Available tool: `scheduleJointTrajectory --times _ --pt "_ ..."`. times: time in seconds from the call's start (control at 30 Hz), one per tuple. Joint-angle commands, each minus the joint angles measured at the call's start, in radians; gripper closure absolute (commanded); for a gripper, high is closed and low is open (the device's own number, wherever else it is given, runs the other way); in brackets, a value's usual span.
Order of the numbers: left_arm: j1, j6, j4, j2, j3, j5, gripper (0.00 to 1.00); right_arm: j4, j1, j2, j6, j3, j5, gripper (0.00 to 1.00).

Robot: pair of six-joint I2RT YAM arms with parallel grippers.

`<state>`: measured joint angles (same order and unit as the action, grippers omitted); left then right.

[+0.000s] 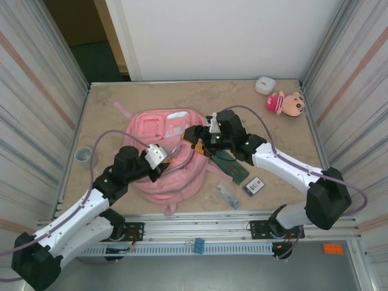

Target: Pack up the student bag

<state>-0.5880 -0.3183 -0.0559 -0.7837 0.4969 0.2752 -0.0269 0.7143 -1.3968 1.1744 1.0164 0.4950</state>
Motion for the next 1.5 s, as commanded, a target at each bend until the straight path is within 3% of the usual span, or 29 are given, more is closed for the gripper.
scheduleJointTrajectory --times 0.0,0.27,0.7,0.77,0.97,1.03,1.1,1.33,1.4,1.47 --pt "0.010 -0.025 0.110 0.050 0.022 0.071 1.00 0.010 0.002 -0.031 0.056 -0.009 -0.006 0.24" --pt "0.011 -0.027 0.097 0.075 0.008 0.053 1.00 -0.068 0.009 -0.044 0.118 -0.031 -0.070 0.24" --pt "0.010 -0.039 0.093 0.070 0.012 0.081 1.00 0.057 0.050 -0.103 0.209 -0.051 -0.063 0.26" --pt "0.011 -0.048 0.087 0.068 0.012 0.090 1.00 0.103 0.056 -0.114 0.230 -0.050 -0.067 0.32" --pt "0.011 -0.087 0.076 0.040 0.021 0.096 1.00 0.159 0.060 -0.118 0.257 -0.053 -0.099 0.65" --pt "0.014 -0.099 0.072 0.016 0.031 0.063 1.00 0.192 0.067 -0.108 0.276 -0.071 -0.124 0.83" --pt "0.025 -0.103 0.064 -0.019 0.044 0.000 1.00 0.221 0.084 -0.088 0.297 -0.098 -0.172 0.95" --pt "0.130 -0.064 0.038 -0.107 0.120 -0.034 0.98 0.278 0.168 -0.052 0.329 -0.137 -0.388 1.00" --pt "0.136 -0.030 -0.003 -0.105 0.148 -0.070 0.92 0.298 0.180 -0.063 0.338 -0.129 -0.424 1.00" --pt "0.137 0.027 -0.075 -0.086 0.188 -0.085 0.79 0.323 0.186 -0.085 0.340 -0.117 -0.444 1.00"
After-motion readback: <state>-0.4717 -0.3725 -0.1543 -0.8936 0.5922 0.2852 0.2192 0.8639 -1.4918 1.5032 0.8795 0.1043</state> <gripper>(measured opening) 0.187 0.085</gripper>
